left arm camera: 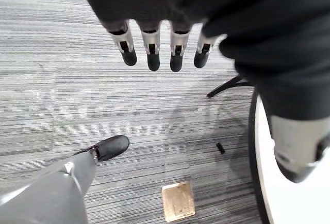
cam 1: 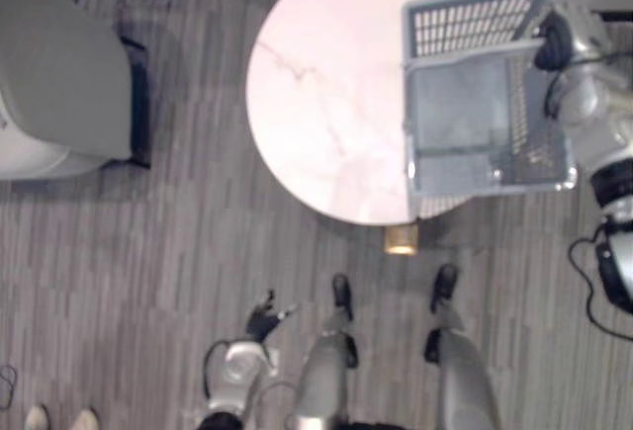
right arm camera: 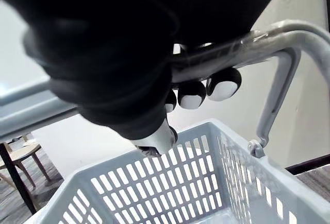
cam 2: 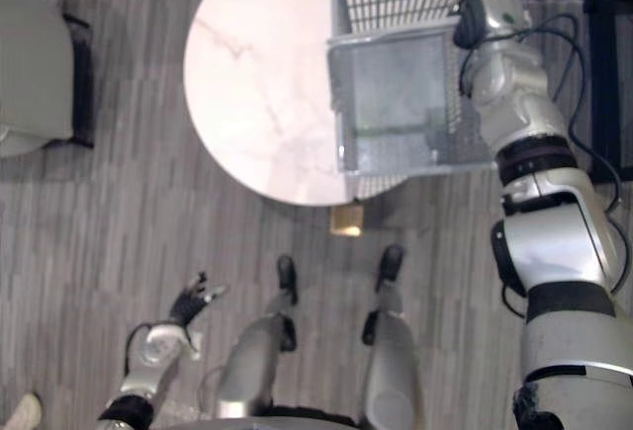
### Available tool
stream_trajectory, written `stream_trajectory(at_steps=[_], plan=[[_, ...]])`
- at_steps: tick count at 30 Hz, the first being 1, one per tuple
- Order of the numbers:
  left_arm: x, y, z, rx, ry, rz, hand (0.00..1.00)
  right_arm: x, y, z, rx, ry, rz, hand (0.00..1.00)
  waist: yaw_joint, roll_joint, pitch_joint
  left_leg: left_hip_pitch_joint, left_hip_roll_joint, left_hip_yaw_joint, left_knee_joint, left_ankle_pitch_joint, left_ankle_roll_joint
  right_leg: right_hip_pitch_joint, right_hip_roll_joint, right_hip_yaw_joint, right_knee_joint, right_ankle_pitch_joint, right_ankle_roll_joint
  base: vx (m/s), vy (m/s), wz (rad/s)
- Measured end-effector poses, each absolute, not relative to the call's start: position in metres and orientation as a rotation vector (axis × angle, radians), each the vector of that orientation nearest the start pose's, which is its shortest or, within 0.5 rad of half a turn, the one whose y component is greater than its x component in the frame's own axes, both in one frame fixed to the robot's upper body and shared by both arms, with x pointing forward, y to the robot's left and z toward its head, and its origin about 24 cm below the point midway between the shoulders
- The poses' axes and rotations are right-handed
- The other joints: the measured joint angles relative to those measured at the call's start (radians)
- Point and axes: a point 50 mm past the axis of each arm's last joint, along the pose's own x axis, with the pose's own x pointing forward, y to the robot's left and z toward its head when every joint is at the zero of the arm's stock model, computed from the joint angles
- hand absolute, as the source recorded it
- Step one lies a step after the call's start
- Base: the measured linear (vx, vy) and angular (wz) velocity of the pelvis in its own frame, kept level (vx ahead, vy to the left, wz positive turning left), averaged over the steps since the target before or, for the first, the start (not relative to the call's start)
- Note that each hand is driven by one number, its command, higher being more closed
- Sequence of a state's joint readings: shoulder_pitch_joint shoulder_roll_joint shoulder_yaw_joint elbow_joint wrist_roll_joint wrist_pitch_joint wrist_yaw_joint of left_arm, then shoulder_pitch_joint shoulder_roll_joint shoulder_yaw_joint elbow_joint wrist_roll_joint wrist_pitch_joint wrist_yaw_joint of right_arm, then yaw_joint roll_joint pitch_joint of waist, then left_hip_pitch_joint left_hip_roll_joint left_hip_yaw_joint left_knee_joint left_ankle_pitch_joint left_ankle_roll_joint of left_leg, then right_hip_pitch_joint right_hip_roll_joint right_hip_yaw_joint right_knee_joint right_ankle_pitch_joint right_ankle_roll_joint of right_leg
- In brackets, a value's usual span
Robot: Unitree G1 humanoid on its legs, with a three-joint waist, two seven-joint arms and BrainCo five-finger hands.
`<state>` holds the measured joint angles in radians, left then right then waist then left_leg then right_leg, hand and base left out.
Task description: Pick vegetable in the basket
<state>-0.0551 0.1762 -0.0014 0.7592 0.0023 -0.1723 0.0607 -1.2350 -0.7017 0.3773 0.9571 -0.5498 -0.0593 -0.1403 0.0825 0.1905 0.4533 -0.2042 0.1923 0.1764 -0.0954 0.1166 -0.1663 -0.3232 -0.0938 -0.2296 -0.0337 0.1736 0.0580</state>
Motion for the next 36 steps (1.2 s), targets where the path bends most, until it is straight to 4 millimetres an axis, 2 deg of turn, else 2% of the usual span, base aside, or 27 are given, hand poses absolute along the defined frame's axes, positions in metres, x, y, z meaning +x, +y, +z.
stream_trajectory(at_steps=[2, 6, 7, 8, 9, 11, 12, 14, 17, 18, 19, 20, 21, 22, 23, 24, 25, 26, 27, 28, 29, 31, 32, 33, 34, 35, 36], plan=[[0.212, 0.208, -0.086, 0.192, 0.521, 0.097, 0.0, 0.408, -0.231, 0.274, -1.357, -0.286, -0.248, 1.0, 0.003, -0.009, -0.003, 0.014, 0.004, -0.03, 0.022, -0.018, -0.009, 0.022, 0.007, 0.011, 0.0, -0.008, 0.006, 0.0, -0.002, -0.08], [0.205, 0.208, -0.09, 0.18, 0.541, 0.102, 0.0, 0.413, -0.202, 0.263, -1.339, -0.314, -0.15, 1.0, 0.01, -0.035, -0.01, -0.034, 0.025, -0.321, 0.272, -0.221, -0.057, 0.071, 0.059, 0.046, -0.002, -0.005, 0.0, 0.0, 0.004, -0.31], [0.204, 0.208, -0.09, 0.18, 0.547, 0.102, 0.0, 0.411, -0.2, 0.262, -1.333, -0.333, -0.141, 1.0, 0.008, -0.051, -0.018, -0.033, 0.023, -0.315, 0.276, -0.224, -0.057, 0.073, 0.059, 0.051, -0.005, -0.005, 0.0, 0.0, 0.077, -0.35], [0.201, 0.21, -0.092, 0.177, 0.556, 0.106, 0.0, 0.407, -0.197, 0.257, -1.291, -0.361, -0.124, 1.0, 0.007, -0.09, -0.038, -0.013, 0.022, -0.298, 0.259, -0.224, -0.056, 0.081, 0.057, 0.064, -0.016, -0.004, 0.002, 0.03, 0.07, -0.29], [0.197, 0.21, -0.094, 0.175, 0.569, 0.101, 0.0, 0.403, -0.196, 0.247, -1.229, -0.372, -0.106, 1.0, 0.004, -0.131, -0.06, 0.02, 0.02, -0.278, 0.236, -0.222, -0.053, 0.092, 0.055, 0.083, -0.024, -0.006, 0.008, 0.05, 0.062, -0.34], [0.188, 0.209, -0.102, 0.177, 0.615, 0.08, 0.0, 0.393, -0.198, 0.222, -1.128, -0.369, -0.092, 1.0, -0.004, -0.179, -0.107, 0.065, 0.017, -0.239, 0.204, -0.221, -0.049, 0.105, 0.047, 0.116, -0.029, -0.005, 0.009, 0.08, 0.053, -0.42], [0.185, 0.208, -0.104, 0.184, 0.63, 0.07, 0.0, 0.389, -0.2, 0.212, -1.096, -0.361, -0.09, 1.0, -0.011, -0.193, -0.124, 0.076, 0.013, -0.225, 0.197, -0.221, -0.046, 0.104, 0.045, 0.13, -0.029, -0.002, 0.008, 0.1, 0.085, -0.57], [0.181, 0.207, -0.109, 0.197, 0.667, 0.049, 0.0, 0.372, -0.2, 0.18, -0.962, -0.333, -0.088, 1.0, -0.055, -0.219, -0.159, 0.11, -0.002, -0.163, 0.205, -0.242, -0.027, 0.104, 0.038, 0.185, -0.019, 0.011, 0.02, 0.1, 0.113, -0.64], [0.187, 0.207, -0.107, 0.218, 0.66, 0.025, 0.0, 0.346, -0.206, 0.138, -0.842, -0.254, -0.114, 1.0, -0.081, -0.223, -0.166, 0.143, -0.02, -0.063, 0.259, -0.27, 0.008, 0.064, 0.028, 0.206, 0.073, 0.027, 0.005, 0.0, 0.107, -0.87], [0.187, 0.208, -0.107, 0.215, 0.661, 0.034, 0.0, 0.337, -0.204, 0.122, -0.811, -0.218, -0.112, 1.0, -0.09, -0.222, -0.167, 0.165, -0.022, -0.01, 0.265, -0.276, 0.025, 0.058, 0.038, 0.205, 0.075, 0.068, -0.003, -0.1, 0.128, -1.53], [0.185, 0.213, -0.107, 0.216, 0.673, 0.056, 0.0, 0.328, -0.199, 0.107, -0.778, -0.186, -0.102, 1.0, -0.086, -0.216, -0.178, 0.187, 0.007, 0.086, 0.255, -0.282, 0.064, 0.067, 0.062, 0.21, 0.004, 0.167, -0.004, -0.17, 0.096, -1.87], [0.181, 0.217, -0.11, 0.212, 0.697, 0.081, 0.0, 0.318, -0.196, 0.093, -0.754, -0.154, -0.097, 1.0, -0.096, -0.205, -0.191, 0.216, 0.022, 0.151, 0.229, -0.287, 0.06, 0.052, 0.065, 0.116, 0.111, 0.049, -0.067, -0.15, 0.07, -1.69], [0.179, 0.22, -0.111, 0.215, 0.706, 0.093, 0.0, 0.314, -0.196, 0.088, -0.75, -0.141, -0.096, 1.0, -0.108, -0.206, -0.196, 0.233, 0.023, 0.174, 0.226, -0.283, 0.055, 0.044, 0.051, 0.045, 0.215, -0.051, -0.102, -0.07, 0.028, -1.26], [0.175, 0.224, -0.112, 0.223, 0.718, 0.101, 0.0, 0.309, -0.197, 0.08, -0.744, -0.118, -0.093, 1.0, -0.109, -0.213, -0.201, 0.256, 0.023, 0.221, 0.228, -0.281, 0.053, 0.046, 0.011, -0.069, 0.347, -0.166, -0.102, -0.03, 0.019, -1.28], [0.167, 0.229, -0.115, 0.228, 0.743, 0.115, 0.0, 0.304, -0.194, 0.071, -0.729, -0.092, -0.082, 1.0, -0.105, -0.236, -0.224, 0.26, 0.021, 0.298, 0.267, -0.287, 0.059, 0.052, -0.049, -0.191, 0.426, -0.25, -0.116, -0.07, -0.008, -1.77], [0.158, 0.239, -0.117, 0.235, 0.77, 0.144, 0.0, 0.301, -0.188, 0.065, -0.724, -0.078, -0.058, 1.0, -0.104, -0.27, -0.243, 0.258, 0.0, 0.367, 0.325, -0.304, 0.065, 0.057, -0.051, -0.284, 0.388, -0.264, -0.155, -0.11, -0.042, -1.8], [0.153, 0.242, -0.118, 0.226, 0.787, 0.164, 0.0, 0.301, -0.184, 0.063, -0.728, -0.076, -0.032, 1.0, -0.101, -0.275, -0.25, 0.258, 0.0, 0.393, 0.342, -0.321, 0.087, 0.082, -0.02, -0.278, 0.317, -0.247, -0.176, -0.16, -0.043, -2.35], [0.143, 0.248, -0.122, 0.213, 0.815, 0.199, 0.0, 0.301, -0.171, 0.06, -0.724, -0.086, 0.022, 1.0, -0.072, -0.282, -0.269, 0.259, -0.049, 0.402, 0.25, -0.36, 0.111, 0.13, 0.08, -0.175, 0.074, -0.104, -0.156, -0.19, -0.069, -3.13], [0.139, 0.244, -0.125, 0.196, 0.833, 0.199, 0.0, 0.304, -0.166, 0.066, -0.727, -0.117, 0.047, 1.0, -0.04, -0.268, -0.272, 0.287, -0.034, 0.48, 0.19, -0.306, 0.097, 0.107, 0.047, -0.347, 0.16, -0.213, -0.253, -0.2, -0.055, -3.08], [0.14, 0.243, -0.126, 0.196, 0.84, 0.198, 0.0, 0.303, -0.166, 0.065, -0.728, -0.12, 0.052, 1.0, -0.049, -0.267, -0.272, 0.286, -0.022, 0.522, 0.212, -0.306, 0.092, 0.09, -0.007, -0.424, 0.254, -0.248, -0.24, -0.12, -0.078, -2.3], [0.137, 0.24, -0.129, 0.201, 0.863, 0.183, 0.0, 0.298, -0.171, 0.059, -0.738, -0.104, 0.056, 1.0, -0.067, -0.255, -0.275, 0.305, -0.003, 0.562, 0.246, -0.322, 0.072, 0.101, -0.063, -0.429, 0.324, -0.28, -0.127, -0.01, -0.104, -1.67], [0.131, 0.239, -0.134, 0.19, 0.893, 0.184, 0.0, 0.296, -0.17, 0.053, -0.753, -0.079, 0.088, 1.0, -0.065, -0.244, -0.284, 0.351, 0.033, 0.645, 0.28, -0.333, 0.051, 0.127, 0.01, -0.353, 0.249, -0.241, -0.134, 0.02, -0.199, -1.68], [0.131, 0.236, -0.135, 0.179, 0.9, 0.183, 0.0, 0.293, -0.172, 0.048, -0.777, -0.058, 0.114, 1.0, -0.074, -0.237, -0.285, 0.361, 0.076, 0.664, 0.363, -0.337, 0.047, 0.162, 0.065, -0.289, 0.178, -0.229, -0.126, 0.04, -0.197, -1.2], [0.131, 0.235, -0.135, 0.177, 0.898, 0.183, 0.0, 0.291, -0.174, 0.044, -0.785, -0.043, 0.122, 1.0, -0.074, -0.239, -0.284, 0.345, 0.113, 0.656, 0.451, -0.345, 0.047, 0.179, 0.086, -0.258, 0.15, -0.221, -0.13, 0.08, -0.153, -1.53], [0.128, 0.234, -0.137, 0.17, 0.906, 0.184, 0.0, 0.289, -0.175, 0.038, -0.804, -0.019, 0.145, 1.0, -0.068, -0.237, -0.284, 0.309, 0.172, 0.586, 0.633, -0.365, 0.074, 0.207, 0.123, -0.196, 0.119, -0.214, -0.13, 0.1, -0.129, -1.6], [0.126, 0.232, -0.138, 0.165, 0.914, 0.182, 0.0, 0.287, -0.18, 0.033, -0.826, 0.01, 0.156, 1.0, -0.064, -0.237, -0.284, 0.253, 0.176, 0.463, 0.748, -0.386, 0.092, 0.225, 0.14, -0.148, 0.107, -0.214, -0.129, 0.08, -0.078, -1.55], [0.126, 0.231, -0.138, 0.162, 0.912, 0.182, 0.0, 0.286, -0.184, 0.03, -0.835, 0.026, 0.152, 1.0, -0.064, -0.236, -0.284, 0.217, 0.162, 0.394, 0.775, -0.397, 0.08, 0.233, 0.144, -0.135, 0.099, -0.214, -0.129, 0.07, -0.046, -1.22]])
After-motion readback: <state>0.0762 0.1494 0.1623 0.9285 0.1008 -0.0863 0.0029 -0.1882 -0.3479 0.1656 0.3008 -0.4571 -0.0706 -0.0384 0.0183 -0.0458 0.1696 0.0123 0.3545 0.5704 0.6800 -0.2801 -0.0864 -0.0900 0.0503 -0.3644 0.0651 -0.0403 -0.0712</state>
